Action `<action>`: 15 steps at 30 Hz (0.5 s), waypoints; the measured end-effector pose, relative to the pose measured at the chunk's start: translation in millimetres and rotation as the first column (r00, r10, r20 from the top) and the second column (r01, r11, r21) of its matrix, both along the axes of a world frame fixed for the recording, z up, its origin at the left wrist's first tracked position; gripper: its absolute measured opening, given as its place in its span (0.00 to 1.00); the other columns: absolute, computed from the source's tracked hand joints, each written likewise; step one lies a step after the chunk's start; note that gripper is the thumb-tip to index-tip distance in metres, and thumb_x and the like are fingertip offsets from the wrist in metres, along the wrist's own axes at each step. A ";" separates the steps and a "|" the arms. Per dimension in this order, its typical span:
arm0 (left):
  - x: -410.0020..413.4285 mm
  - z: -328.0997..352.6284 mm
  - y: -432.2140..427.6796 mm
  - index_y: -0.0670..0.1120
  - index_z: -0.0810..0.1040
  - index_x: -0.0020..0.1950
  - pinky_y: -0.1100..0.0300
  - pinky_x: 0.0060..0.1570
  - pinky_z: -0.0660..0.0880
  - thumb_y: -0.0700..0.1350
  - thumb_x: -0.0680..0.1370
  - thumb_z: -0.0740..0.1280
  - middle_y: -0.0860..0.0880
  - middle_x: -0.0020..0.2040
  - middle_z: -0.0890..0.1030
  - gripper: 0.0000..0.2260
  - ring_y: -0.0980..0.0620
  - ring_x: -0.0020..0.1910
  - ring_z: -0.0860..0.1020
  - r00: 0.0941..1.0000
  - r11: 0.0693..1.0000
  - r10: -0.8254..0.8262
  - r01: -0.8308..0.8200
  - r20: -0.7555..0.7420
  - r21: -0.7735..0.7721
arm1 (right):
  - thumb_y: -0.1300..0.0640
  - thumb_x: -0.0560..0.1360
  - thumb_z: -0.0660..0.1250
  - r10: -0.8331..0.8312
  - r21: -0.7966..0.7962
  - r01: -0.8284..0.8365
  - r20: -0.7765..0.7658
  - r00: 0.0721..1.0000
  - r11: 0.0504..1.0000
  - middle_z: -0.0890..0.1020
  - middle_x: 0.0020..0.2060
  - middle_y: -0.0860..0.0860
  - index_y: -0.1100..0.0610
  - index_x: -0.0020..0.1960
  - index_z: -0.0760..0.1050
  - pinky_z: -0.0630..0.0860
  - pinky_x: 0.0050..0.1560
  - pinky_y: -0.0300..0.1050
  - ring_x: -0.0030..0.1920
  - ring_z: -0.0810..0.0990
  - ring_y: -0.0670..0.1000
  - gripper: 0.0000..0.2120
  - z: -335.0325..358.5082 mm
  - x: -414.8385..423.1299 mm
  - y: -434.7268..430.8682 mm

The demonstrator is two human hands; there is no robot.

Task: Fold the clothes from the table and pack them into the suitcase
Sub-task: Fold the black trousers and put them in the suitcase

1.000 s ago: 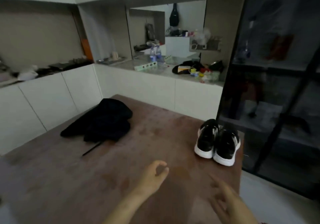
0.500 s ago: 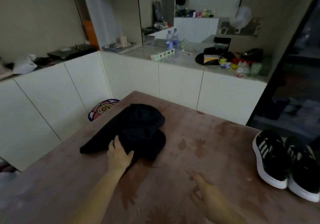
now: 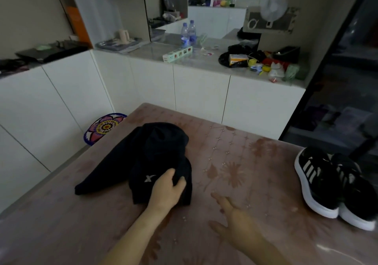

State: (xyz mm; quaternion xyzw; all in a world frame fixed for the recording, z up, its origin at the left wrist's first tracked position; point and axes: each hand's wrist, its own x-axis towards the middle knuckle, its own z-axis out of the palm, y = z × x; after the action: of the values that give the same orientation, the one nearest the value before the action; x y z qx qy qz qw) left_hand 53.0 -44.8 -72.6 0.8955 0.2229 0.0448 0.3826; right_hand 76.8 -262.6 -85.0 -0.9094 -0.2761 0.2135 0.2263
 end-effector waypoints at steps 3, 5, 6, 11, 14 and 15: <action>-19.7 25.0 -48.5 0.43 0.75 0.56 0.54 0.47 0.76 0.53 0.79 0.63 0.46 0.48 0.80 0.14 0.50 0.47 0.79 0.989 0.991 -0.115 0.121 0.093 -0.059 | 0.22 0.62 0.61 -0.037 0.043 0.037 -0.015 0.999 0.998 0.58 0.71 0.42 0.40 0.76 0.43 0.72 0.62 0.46 0.68 0.66 0.48 0.51 3.9 -14.5 8.8; -32.6 46.6 -75.9 0.44 0.74 0.49 0.51 0.42 0.77 0.51 0.78 0.63 0.45 0.42 0.79 0.10 0.50 0.39 0.79 0.975 0.975 -0.167 0.186 0.147 -0.124 | 0.19 0.59 0.59 -0.118 0.234 0.121 -0.026 0.993 0.965 0.63 0.68 0.39 0.37 0.73 0.48 0.72 0.62 0.46 0.66 0.68 0.44 0.49 8.4 -30.7 9.1; -36.4 57.6 -86.1 0.43 0.74 0.47 0.49 0.40 0.77 0.50 0.78 0.64 0.43 0.41 0.79 0.10 0.49 0.38 0.79 0.968 0.968 -0.168 0.198 0.187 -0.157 | 0.25 0.63 0.64 -0.192 0.363 0.204 -0.067 0.979 0.909 0.69 0.63 0.37 0.33 0.69 0.52 0.75 0.57 0.42 0.61 0.72 0.39 0.41 11.2 -36.6 7.4; -64.4 99.6 -110.9 0.53 0.72 0.62 0.69 0.53 0.73 0.50 0.77 0.68 0.57 0.54 0.79 0.15 0.65 0.55 0.77 0.916 0.841 -0.237 0.360 0.324 -0.403 | 0.64 0.78 0.62 -0.417 0.603 0.453 -0.210 0.884 0.657 0.77 0.28 0.43 0.50 0.47 0.74 0.67 0.26 0.33 0.26 0.74 0.41 0.10 39.0 -61.7 -24.0; -89.3 93.2 -121.6 0.56 0.62 0.72 0.73 0.63 0.64 0.59 0.72 0.70 0.62 0.67 0.67 0.32 0.68 0.65 0.65 0.865 0.860 -0.454 0.488 0.211 -0.149 | 0.63 0.79 0.61 -0.392 0.627 0.446 -0.233 0.890 0.639 0.81 0.39 0.44 0.51 0.51 0.76 0.75 0.35 0.34 0.36 0.80 0.39 0.08 53.4 -76.9 -48.4; -98.5 87.7 -126.9 0.55 0.58 0.74 0.72 0.66 0.61 0.60 0.71 0.71 0.62 0.70 0.62 0.36 0.67 0.68 0.61 0.867 0.876 -0.462 0.479 0.188 -0.057 | 0.63 0.79 0.61 -0.385 0.629 0.429 -0.215 0.897 0.648 0.81 0.42 0.44 0.49 0.52 0.75 0.76 0.39 0.35 0.41 0.80 0.39 0.10 57.0 -83.6 -57.1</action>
State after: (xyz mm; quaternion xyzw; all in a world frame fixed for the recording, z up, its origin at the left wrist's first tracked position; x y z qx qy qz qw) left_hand -45.5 -171.6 15.1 0.8950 -0.0332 0.0141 0.4446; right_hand -6.8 -319.6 -27.9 -0.8001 -0.1151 0.0731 0.5842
